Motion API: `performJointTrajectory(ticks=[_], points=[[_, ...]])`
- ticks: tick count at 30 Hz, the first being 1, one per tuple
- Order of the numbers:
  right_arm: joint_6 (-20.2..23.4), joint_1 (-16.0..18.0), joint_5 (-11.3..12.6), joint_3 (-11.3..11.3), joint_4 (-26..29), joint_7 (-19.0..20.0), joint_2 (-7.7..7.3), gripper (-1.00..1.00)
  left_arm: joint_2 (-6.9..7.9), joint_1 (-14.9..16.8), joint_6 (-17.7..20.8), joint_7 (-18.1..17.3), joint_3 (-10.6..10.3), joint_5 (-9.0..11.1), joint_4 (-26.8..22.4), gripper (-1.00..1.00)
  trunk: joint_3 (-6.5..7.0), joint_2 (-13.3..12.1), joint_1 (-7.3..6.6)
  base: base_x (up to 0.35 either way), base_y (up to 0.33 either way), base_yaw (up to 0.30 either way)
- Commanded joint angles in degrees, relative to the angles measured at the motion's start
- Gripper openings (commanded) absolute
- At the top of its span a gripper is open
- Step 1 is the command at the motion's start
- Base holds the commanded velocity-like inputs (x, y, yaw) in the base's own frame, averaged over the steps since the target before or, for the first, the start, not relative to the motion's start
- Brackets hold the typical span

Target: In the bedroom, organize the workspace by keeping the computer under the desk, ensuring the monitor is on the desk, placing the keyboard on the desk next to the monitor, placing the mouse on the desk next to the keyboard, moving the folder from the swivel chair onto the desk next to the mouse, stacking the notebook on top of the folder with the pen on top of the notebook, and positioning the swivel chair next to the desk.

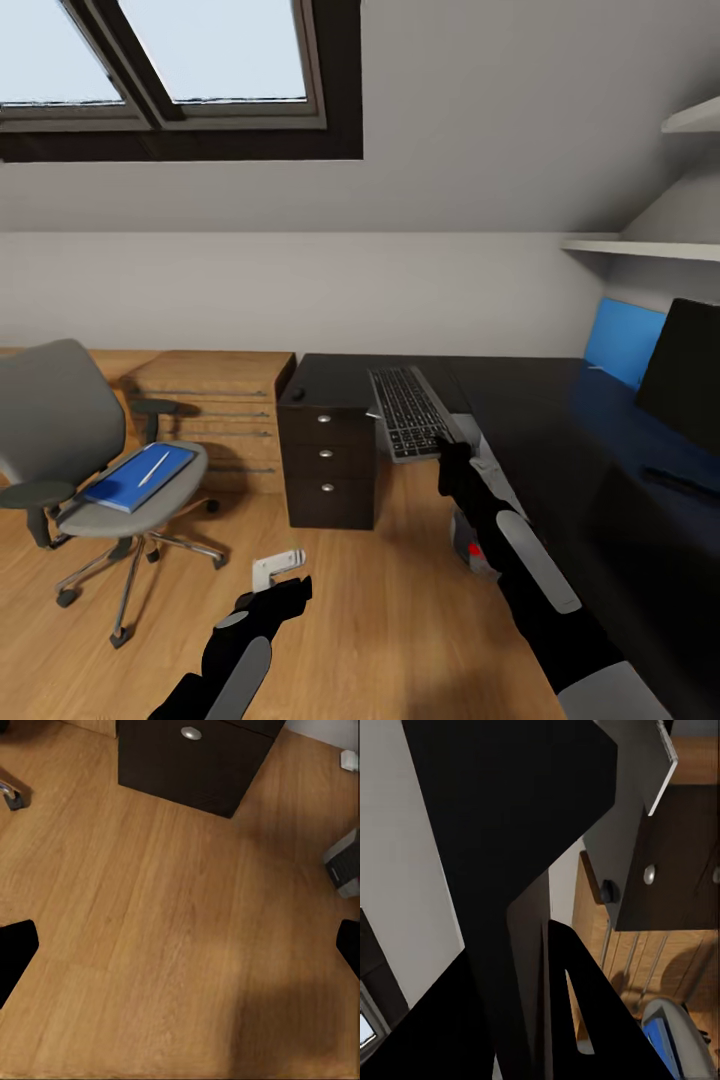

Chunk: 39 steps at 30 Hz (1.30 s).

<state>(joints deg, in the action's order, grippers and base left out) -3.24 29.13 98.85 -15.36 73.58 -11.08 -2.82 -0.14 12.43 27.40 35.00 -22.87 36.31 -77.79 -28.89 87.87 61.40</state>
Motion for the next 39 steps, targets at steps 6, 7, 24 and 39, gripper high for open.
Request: performJointTrajectory(ticks=[6,7,24,39], points=[[-0.36,0.05,0.56,-0.11,-0.08,-0.4,-0.25,-1.0,-0.01,0.05,0.11,0.43,-0.07,0.4,-0.08,1.0,1.02,-2.38,-1.36,-0.297,-0.22,-0.011],[-0.36,0.05,0.56,-0.11,-0.09,-0.41,-0.25,-1.0,0.01,0.05,0.11,0.41,-0.07,0.41,-0.03,1.0,1.2,-2.78,-1.58,-0.295,-0.221,-0.078],[-0.26,0.05,0.67,-0.11,-0.17,0.02,-0.34,-1.0,0.05,0.05,0.08,0.33,0.1,0.18,1.15,1.0,3.63,-9.6,-5.31,-0.294,-0.221,-0.108],[-0.08,0.05,0.73,-0.11,-1.51,0.09,-0.25,-1.0,0.05,0.05,0.04,0.33,0.11,0.19,1.15,1.0,6.32,-15.62,-8.61,-0.294,-0.221,-0.001]])
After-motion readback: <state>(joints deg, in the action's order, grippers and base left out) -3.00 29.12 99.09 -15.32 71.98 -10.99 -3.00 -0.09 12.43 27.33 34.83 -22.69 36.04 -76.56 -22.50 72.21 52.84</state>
